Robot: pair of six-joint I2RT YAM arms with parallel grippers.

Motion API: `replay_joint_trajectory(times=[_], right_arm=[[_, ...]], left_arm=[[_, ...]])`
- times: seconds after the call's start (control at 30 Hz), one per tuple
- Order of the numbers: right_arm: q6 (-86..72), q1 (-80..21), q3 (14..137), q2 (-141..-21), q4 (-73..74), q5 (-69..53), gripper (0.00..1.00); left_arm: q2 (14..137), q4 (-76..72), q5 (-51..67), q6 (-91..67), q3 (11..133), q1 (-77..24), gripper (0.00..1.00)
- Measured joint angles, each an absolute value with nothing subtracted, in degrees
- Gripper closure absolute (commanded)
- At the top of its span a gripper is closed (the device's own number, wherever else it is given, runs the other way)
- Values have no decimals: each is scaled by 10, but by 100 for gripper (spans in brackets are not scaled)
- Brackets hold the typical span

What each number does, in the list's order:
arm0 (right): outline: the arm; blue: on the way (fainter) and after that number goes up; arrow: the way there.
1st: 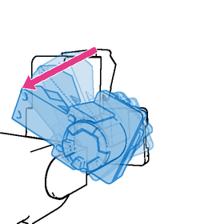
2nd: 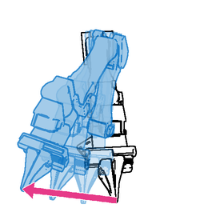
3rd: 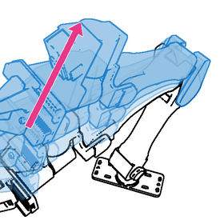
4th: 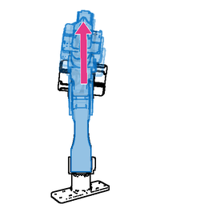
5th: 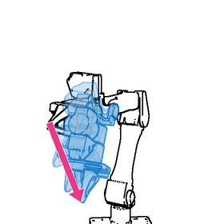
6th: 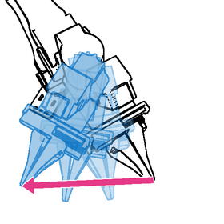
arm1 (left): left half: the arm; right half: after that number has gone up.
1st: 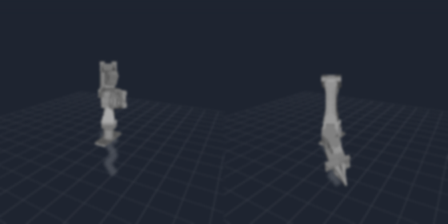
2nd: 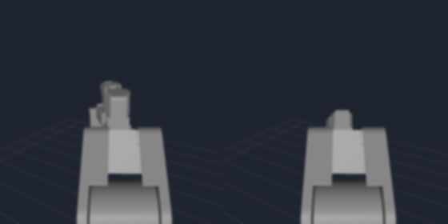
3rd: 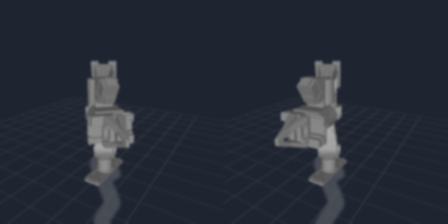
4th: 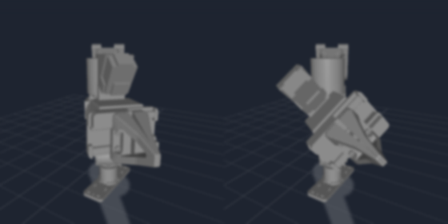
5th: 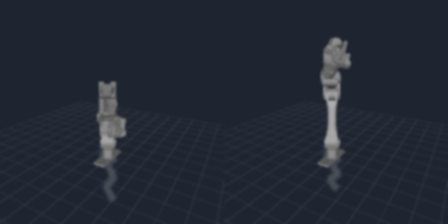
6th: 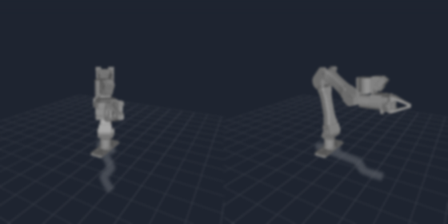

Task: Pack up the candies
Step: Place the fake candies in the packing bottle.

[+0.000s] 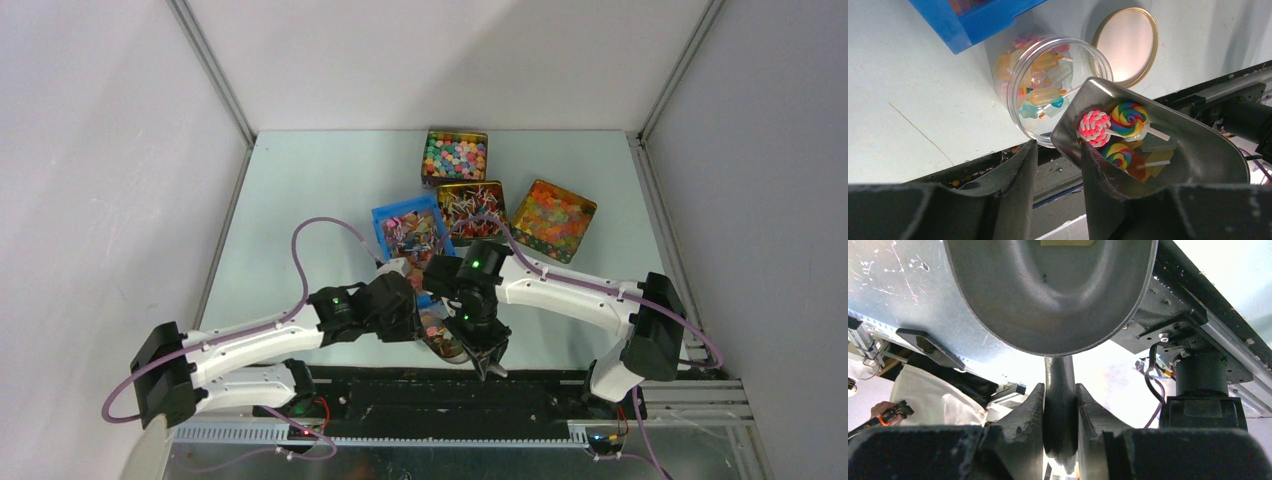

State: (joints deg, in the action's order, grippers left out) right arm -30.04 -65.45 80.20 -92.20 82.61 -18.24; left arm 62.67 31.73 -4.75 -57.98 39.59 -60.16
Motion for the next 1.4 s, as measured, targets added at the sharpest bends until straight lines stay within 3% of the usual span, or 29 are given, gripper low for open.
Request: replay_joint_trajectory(times=[0.27,1.4], right_arm=[[-300,-654,802,-923,826,-182,100],[-300,-646,802,-926,826,-187,100]], left_arm=[[596,337,-48,-580,402,-602,54],[618,316,-22,-579,402,-603,76]])
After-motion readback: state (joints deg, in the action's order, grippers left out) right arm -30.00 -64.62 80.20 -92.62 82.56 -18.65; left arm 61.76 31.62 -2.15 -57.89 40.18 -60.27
